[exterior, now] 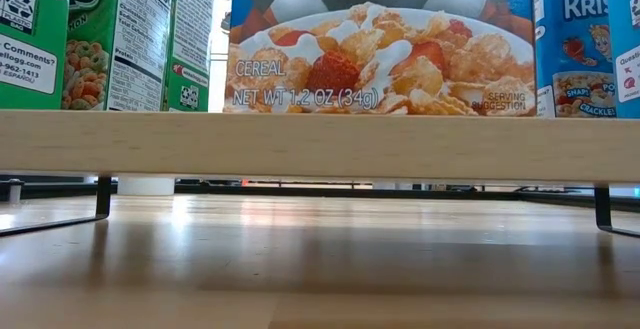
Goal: Stack cereal on shelf
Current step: Return to Home Position
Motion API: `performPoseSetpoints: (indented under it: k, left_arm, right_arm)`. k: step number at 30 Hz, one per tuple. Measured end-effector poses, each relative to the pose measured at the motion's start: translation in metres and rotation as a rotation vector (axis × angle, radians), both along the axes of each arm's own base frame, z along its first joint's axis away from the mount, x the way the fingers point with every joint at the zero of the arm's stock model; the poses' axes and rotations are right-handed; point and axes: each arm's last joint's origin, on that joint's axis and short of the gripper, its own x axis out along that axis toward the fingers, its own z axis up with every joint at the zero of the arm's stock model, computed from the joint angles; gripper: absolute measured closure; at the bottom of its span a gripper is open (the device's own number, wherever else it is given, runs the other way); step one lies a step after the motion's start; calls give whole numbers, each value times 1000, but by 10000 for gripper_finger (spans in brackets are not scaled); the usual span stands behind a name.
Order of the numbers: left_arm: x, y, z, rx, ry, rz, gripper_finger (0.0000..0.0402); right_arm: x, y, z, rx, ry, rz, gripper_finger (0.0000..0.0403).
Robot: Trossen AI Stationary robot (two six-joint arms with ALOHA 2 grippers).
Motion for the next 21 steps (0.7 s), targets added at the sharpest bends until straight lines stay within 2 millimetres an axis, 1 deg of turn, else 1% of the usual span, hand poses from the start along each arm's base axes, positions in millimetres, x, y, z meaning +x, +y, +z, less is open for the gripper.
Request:
performPoseSetpoints:
  k: [7,21]
  left_arm:
    - [0,0,0,41,12,-13,127]
    - [0,0,-1,42,14,-13,127]
  right_arm:
    - [0,0,0,0,2,0,106]
    - [0,0,-1,1,3,0,106]
